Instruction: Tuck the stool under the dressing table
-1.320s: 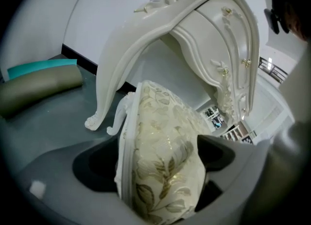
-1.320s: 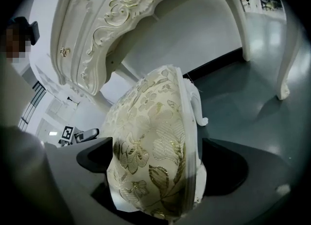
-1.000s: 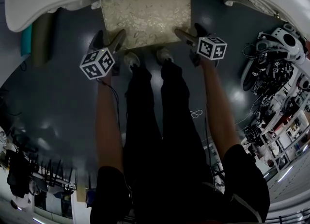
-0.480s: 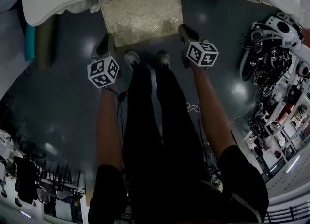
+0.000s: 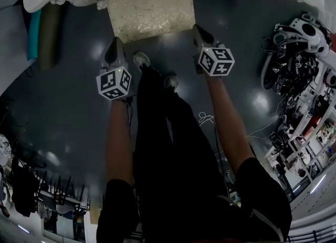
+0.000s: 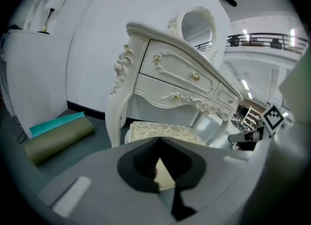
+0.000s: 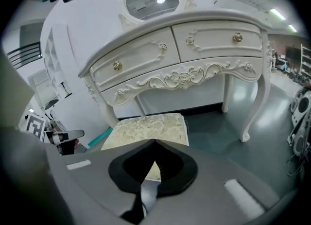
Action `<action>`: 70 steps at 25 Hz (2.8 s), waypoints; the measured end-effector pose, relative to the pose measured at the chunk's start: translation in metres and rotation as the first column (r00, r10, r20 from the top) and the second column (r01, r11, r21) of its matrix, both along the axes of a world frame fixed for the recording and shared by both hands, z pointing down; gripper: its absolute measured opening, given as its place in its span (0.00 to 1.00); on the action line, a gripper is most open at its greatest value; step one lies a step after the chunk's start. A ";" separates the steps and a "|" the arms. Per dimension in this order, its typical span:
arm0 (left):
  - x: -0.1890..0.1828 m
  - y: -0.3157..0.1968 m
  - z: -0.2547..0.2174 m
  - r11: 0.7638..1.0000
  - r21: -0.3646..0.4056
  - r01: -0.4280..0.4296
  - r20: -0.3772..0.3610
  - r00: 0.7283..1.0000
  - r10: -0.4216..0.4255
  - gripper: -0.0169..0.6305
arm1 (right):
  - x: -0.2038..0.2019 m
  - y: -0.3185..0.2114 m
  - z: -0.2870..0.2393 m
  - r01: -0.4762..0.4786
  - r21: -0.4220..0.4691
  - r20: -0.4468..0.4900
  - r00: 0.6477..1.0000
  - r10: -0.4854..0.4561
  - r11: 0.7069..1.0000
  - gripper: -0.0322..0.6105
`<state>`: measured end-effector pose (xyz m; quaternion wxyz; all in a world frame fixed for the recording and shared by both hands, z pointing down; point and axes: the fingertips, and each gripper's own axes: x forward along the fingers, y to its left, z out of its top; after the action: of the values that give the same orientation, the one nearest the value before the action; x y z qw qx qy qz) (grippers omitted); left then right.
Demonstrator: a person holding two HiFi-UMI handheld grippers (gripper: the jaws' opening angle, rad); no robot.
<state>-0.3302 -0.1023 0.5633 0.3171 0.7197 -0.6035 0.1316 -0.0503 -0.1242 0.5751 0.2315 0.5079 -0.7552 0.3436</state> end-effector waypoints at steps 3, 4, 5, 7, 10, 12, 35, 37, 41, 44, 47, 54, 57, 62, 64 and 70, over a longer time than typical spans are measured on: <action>0.005 0.017 -0.013 0.999 0.045 0.007 0.014 1.000 -0.008 0.04 | -0.002 0.010 -0.009 0.008 0.028 0.022 1.000 -0.009 1.000 0.05; 0.008 0.023 -0.016 0.998 0.058 0.011 0.017 1.000 -0.012 0.04 | -0.002 0.014 -0.011 0.012 0.038 0.025 1.000 -0.013 0.999 0.05; 0.011 0.030 -0.020 0.998 0.068 0.013 0.019 1.000 -0.014 0.04 | -0.001 0.018 -0.014 0.015 0.046 0.029 0.999 -0.017 0.999 0.05; 0.016 0.040 -0.024 0.997 0.082 0.008 0.029 1.000 -0.010 0.04 | 0.000 0.025 -0.019 0.017 0.062 0.042 0.999 -0.020 0.998 0.05; 0.016 0.045 -0.025 0.995 0.101 -0.005 0.050 0.999 0.000 0.04 | -0.005 0.032 -0.025 0.010 0.093 0.056 0.998 -0.015 0.996 0.05; 0.013 0.046 -0.022 0.993 0.117 -0.002 0.064 0.998 -0.005 0.04 | -0.012 0.035 -0.022 0.013 0.111 0.060 0.998 -0.019 0.994 0.05; 0.042 0.073 0.076 0.923 0.330 -0.199 0.078 0.980 0.184 0.03 | -0.031 0.059 0.063 -0.022 0.325 0.143 0.989 -0.026 0.945 0.05; 0.046 0.072 0.087 0.916 0.347 -0.202 0.066 0.979 0.191 0.03 | -0.032 0.058 0.068 -0.011 0.350 0.142 0.989 -0.041 0.937 0.05; 0.054 0.076 0.101 0.899 0.378 -0.220 0.047 0.975 0.219 0.03 | -0.035 0.060 0.075 -0.003 0.385 0.165 0.984 -0.066 0.923 0.05; 0.056 0.080 0.110 0.889 0.397 -0.228 0.066 0.973 0.220 0.03 | -0.033 0.063 0.080 -0.005 0.416 0.166 0.984 -0.071 0.909 0.05; 0.052 0.081 0.116 0.884 0.412 -0.222 0.094 0.975 0.201 0.04 | -0.030 0.065 0.082 -0.008 0.449 0.175 0.981 -0.079 0.894 0.05; 0.042 0.085 0.128 0.890 0.428 -0.159 0.114 0.986 0.122 0.04 | -0.010 0.073 0.093 -0.027 0.486 0.181 0.981 -0.070 0.874 0.05; 0.040 0.093 0.134 0.898 0.416 -0.142 0.132 0.987 0.095 0.04 | -0.004 0.083 0.099 -0.022 0.468 0.185 0.980 -0.074 0.883 0.13; 0.029 0.104 0.139 0.895 0.431 -0.113 0.136 0.989 0.059 0.15 | 0.005 0.088 0.108 0.001 0.468 0.174 0.980 -0.093 0.884 0.21; 0.024 0.107 0.142 0.903 0.416 -0.110 0.151 0.987 0.050 0.22 | 0.011 0.088 0.109 0.003 0.469 0.171 0.981 -0.094 0.883 0.23; 0.007 0.102 0.155 0.927 0.359 -0.106 0.194 0.980 0.037 0.33 | 0.020 0.082 0.112 0.015 0.480 0.144 0.985 -0.096 0.877 0.28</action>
<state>-0.3234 -0.0007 0.7185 0.1150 0.7726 -0.6174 0.0936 -0.0299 -0.0418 0.6872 0.0462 0.4972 -0.8473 0.1808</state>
